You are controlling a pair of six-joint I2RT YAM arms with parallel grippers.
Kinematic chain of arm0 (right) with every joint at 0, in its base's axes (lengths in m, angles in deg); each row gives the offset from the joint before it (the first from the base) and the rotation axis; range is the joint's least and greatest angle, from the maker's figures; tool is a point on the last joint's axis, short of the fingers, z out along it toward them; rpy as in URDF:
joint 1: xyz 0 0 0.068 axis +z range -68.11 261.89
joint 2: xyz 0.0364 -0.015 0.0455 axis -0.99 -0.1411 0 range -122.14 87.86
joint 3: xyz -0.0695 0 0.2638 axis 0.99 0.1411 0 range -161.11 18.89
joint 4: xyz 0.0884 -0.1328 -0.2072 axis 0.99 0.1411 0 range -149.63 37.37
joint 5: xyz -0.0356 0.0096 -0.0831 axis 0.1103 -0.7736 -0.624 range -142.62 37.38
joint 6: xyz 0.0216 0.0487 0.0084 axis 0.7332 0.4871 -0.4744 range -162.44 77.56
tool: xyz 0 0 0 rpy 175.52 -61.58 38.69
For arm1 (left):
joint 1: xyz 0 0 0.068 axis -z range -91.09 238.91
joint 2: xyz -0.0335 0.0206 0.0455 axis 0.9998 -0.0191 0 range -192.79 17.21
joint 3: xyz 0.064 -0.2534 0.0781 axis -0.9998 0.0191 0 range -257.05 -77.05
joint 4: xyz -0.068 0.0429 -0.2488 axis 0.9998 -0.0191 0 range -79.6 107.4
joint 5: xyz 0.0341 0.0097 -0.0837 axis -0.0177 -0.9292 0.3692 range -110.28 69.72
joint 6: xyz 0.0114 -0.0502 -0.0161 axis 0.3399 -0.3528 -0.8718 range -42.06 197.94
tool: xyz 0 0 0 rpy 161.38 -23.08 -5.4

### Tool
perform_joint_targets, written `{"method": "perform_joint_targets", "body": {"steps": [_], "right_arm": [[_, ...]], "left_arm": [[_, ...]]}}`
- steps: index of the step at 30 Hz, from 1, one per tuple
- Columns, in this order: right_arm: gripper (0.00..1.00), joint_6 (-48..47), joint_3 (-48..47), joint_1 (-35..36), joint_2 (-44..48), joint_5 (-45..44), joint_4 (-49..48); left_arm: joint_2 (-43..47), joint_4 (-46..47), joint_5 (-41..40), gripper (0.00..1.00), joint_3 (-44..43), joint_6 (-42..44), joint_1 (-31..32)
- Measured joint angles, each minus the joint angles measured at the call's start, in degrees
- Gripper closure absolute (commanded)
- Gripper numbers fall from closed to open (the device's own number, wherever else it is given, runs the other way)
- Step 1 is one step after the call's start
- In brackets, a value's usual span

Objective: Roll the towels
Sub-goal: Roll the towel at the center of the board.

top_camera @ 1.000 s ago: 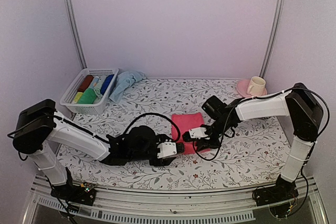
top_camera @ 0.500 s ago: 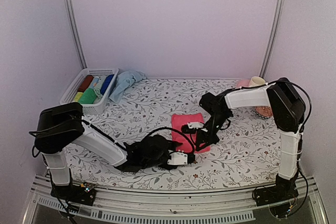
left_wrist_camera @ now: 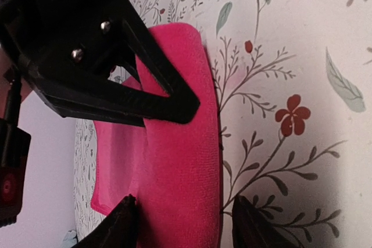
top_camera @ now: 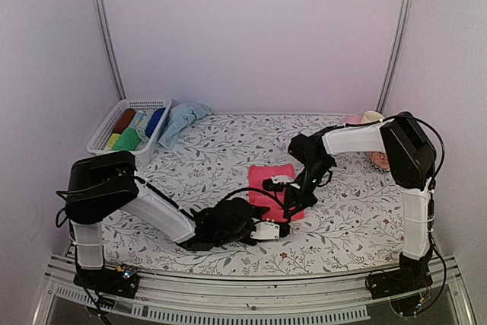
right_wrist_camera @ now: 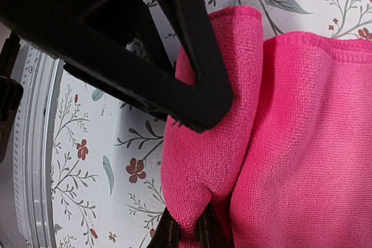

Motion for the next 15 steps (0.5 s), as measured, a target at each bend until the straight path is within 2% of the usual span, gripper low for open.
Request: {"method": "perform_joint_targets", "body": {"steps": [6, 11, 13, 14, 15], "right_arm": [[0.9, -0.48, -0.07, -0.07, -0.11, 0.22, 0.22], [0.83, -0.81, -0.09, -0.07, -0.13, 0.2, 0.59], [0.82, -0.94, -0.11, -0.07, -0.13, 0.22, 0.81], [0.77, -1.01, -0.11, -0.07, -0.13, 0.2, 0.92], [0.74, -1.01, -0.11, -0.07, -0.13, 0.2, 1.01]], "left_arm": [[-1.18, -2.16, -0.85, 0.76, -1.49, -0.98, -0.07], [-2.1, -4.83, -1.29, 0.84, -3.56, -1.81, -0.22], [-2.12, -6.14, -1.03, 0.93, -4.24, -2.45, -0.37], [-2.12, -6.8, -0.81, 0.99, -4.52, -2.73, -0.44], [-2.1, -7.48, -0.52, 1.0, -4.83, -3.32, -0.48]]}}
